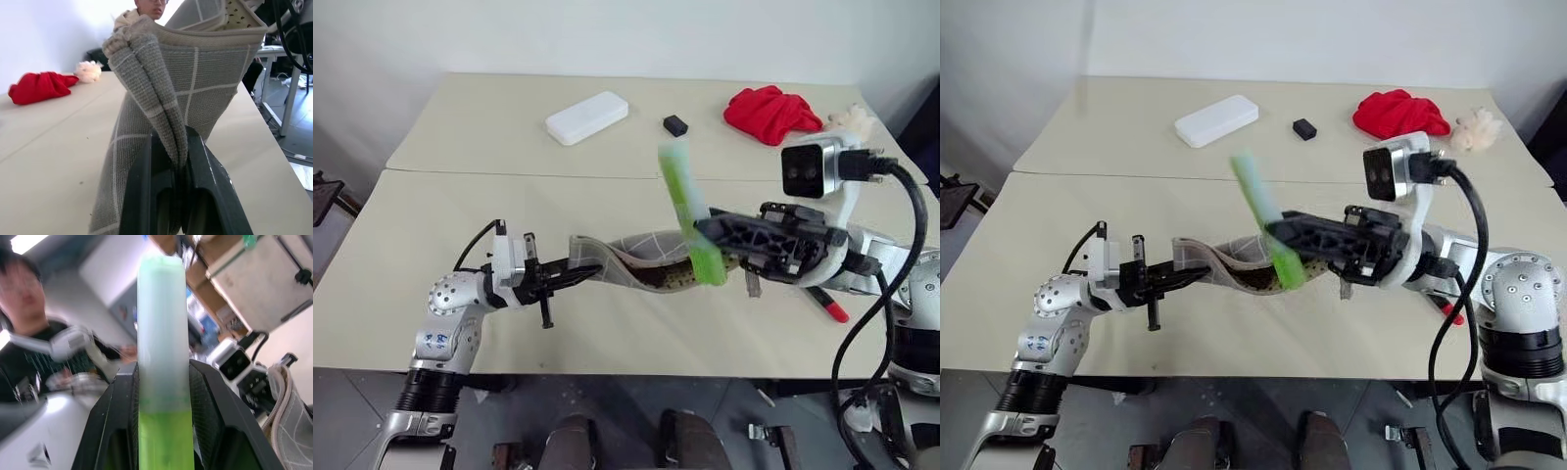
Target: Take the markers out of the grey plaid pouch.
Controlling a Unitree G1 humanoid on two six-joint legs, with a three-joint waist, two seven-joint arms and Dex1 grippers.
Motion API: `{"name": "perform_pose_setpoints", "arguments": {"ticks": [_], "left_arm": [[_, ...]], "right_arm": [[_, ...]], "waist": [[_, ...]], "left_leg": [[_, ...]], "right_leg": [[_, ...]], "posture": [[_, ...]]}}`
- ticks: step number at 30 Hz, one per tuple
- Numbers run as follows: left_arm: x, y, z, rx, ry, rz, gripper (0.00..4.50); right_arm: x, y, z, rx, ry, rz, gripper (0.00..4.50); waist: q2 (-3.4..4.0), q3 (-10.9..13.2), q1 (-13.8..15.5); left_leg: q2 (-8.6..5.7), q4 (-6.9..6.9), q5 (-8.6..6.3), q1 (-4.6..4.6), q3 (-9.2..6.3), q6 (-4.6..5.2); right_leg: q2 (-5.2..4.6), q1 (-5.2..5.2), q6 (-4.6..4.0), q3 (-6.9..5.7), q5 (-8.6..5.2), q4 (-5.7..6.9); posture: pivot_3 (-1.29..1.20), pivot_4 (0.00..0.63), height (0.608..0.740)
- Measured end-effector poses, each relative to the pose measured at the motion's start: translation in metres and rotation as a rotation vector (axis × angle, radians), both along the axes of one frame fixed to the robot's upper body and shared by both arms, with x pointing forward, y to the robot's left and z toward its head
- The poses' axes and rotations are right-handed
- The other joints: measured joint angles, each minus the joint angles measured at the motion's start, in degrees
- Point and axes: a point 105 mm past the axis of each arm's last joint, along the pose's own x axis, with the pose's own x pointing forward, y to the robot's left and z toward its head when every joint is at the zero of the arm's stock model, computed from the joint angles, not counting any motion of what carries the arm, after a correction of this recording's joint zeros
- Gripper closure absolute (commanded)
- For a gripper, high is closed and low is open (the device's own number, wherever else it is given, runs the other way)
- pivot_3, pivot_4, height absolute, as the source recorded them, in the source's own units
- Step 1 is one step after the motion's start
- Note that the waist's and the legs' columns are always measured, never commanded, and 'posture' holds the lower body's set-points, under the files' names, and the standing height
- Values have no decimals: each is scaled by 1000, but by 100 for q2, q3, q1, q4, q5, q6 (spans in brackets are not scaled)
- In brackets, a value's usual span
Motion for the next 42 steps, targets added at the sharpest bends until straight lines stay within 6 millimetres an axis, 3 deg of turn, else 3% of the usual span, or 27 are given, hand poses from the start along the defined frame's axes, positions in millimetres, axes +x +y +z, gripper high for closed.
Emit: {"name": "perform_pose_setpoints", "arguments": {"ticks": [4, 10, 13, 15, 16, 19, 24, 27, 30, 33, 36, 39, 42], "left_arm": [[7, 7, -7, 6, 23, 48, 4500], [12, 6, -6, -25, -6, 95, 4500], [13, 3, -6, -38, -9, 95, 4500], [12, -1, -6, -34, -13, 85, 4500], [10, -6, -5, -25, -20, 65, 4500], [10, -3, -3, -21, -20, 75, 4500], [7, 27, -9, -36, 127, 117, 4500], [3, 35, -13, -52, 248, 91, 4500], [0, 44, -13, -59, 320, 91, 4500], [0, 44, -11, -60, 326, 89, 4500], [1, 42, -9, -66, 329, 83, 4500], [1, 39, -9, -70, 329, 75, 4500], [1, 39, -9, -70, 338, 74, 4500]], "right_arm": [[14, 9, -32, -35, 189, -75, 3400], [4, 39, -75, -231, 312, -34, 3400], [-17, 40, -67, -311, 198, 69, 3400], [-12, 41, -43, -187, 147, 78, 3400], [-4, 34, -25, -82, 125, 57, 3400], [9, 8, -5, 6, 88, -21, 3400], [35, -53, -2, -192, 38, -346, 3400], [52, -90, -26, -388, 64, -560, 3400], [51, -126, -79, -709, 88, -692, 3400], [45, -144, -128, -980, 66, -715, 3400], [52, -168, -161, -1154, 25, -823, 3400], [57, -176, -163, -1206, -63, -862, 3400], [60, -181, -164, -1224, -130, -889, 2502]], "waist": [[0, 0, 0], [0, 0, 9], [0, 0, 11], [-9, -6, -2], [-9, -5, 1], [-9, -5, 28], [-8, -5, 19], [-9, -5, 15], [-7, -5, 17], [-8, -5, 10], [-7, -5, -5], [-7, -5, -7], [-7, -5, -1]], "left_leg": [[0, -3, 0, -4, 3, 0], [0, -3, 0, -7, 2, 0], [0, -2, -1, -8, 1, 2], [6, -2, 0, -6, 1, 1], [6, -2, 0, -6, 3, 1], [3, -6, -2, -7, 2, 2], [0, -10, -6, -9, 5, 10], [2, -10, -6, -8, 7, 10], [1, -10, -6, -8, 9, 9], [1, -6, -6, -7, 14, 8], [1, -3, -4, -4, 20, 4], [2, -4, -3, -1, 20, 3], [1, -3, -3, -1, 20, 3]], "right_leg": [[1, -5, 0, 1, 0, -1], [0, -5, 0, 1, 0, -2], [-1, -6, 0, 2, 0, -5], [7, -5, -3, 0, 2, -4], [6, -5, -3, 0, 2, -3], [4, -6, -3, 0, 2, -8], [-1, -8, -3, 1, 2, -14], [0, -7, -3, 2, 2, -15], [-1, -9, -3, 4, 2, -15], [-1, -8, 0, 5, 3, -13], [0, -9, 1, 8, 4, -10], [1, -8, 1, 9, 4, -12], [1, -6, 1, 9, 4, -12]], "posture": [[0, 150, 740], [0, 150, 740], [0, 150, 740], [0, 150, 740], [0, 150, 740], [0, 150, 740], [0, 150, 740], [0, 150, 740], [0, 150, 740], [0, 150, 740], [0, 150, 740], [0, 150, 740], [0, 150, 740]]}}
